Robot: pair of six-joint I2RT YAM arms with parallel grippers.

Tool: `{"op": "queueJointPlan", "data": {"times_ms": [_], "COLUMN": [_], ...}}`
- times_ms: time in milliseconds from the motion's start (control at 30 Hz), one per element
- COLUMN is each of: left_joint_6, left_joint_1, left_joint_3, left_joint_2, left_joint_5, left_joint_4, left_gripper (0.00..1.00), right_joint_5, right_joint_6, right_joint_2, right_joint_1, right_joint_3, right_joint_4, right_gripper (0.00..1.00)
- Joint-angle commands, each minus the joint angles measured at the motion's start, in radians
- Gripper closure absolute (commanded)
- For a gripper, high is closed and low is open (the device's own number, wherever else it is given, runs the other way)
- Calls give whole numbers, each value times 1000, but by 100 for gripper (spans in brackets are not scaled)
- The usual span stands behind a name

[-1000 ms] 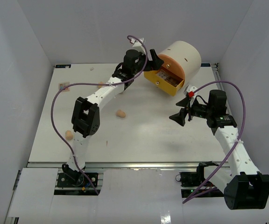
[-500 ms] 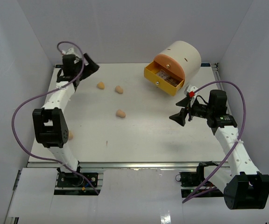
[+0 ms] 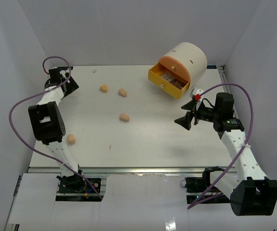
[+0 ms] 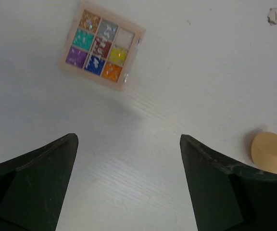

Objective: Organize the makeup

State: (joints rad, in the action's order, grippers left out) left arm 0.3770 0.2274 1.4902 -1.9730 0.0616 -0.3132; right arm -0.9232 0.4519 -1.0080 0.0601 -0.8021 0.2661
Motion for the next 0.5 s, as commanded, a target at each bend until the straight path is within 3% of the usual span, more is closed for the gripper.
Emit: {"op": "queueJointPlan", "data": {"times_ms": [0,267,467], "left_joint_6": [-224,-411,-449], "left_joint_1": [2,13,32], "left_joint_3": [130,196,248], "left_joint_2": [-102,-205,-264], "left_joint_5": [81,57,26], "left_joint_4": [2,91,95], "left_gripper": [2,2,2], "right_joint_5": [-17,-23,-26], "right_joint_6": [-2,-5,-5], "right_joint_2": [2,-5,-9], "right_joint_1": [-5,-6,-6], "right_joint_3": [-2,-4,-5], "right_joint_4": [-11,-11,-10], "right_gripper": [10,10,10]}}
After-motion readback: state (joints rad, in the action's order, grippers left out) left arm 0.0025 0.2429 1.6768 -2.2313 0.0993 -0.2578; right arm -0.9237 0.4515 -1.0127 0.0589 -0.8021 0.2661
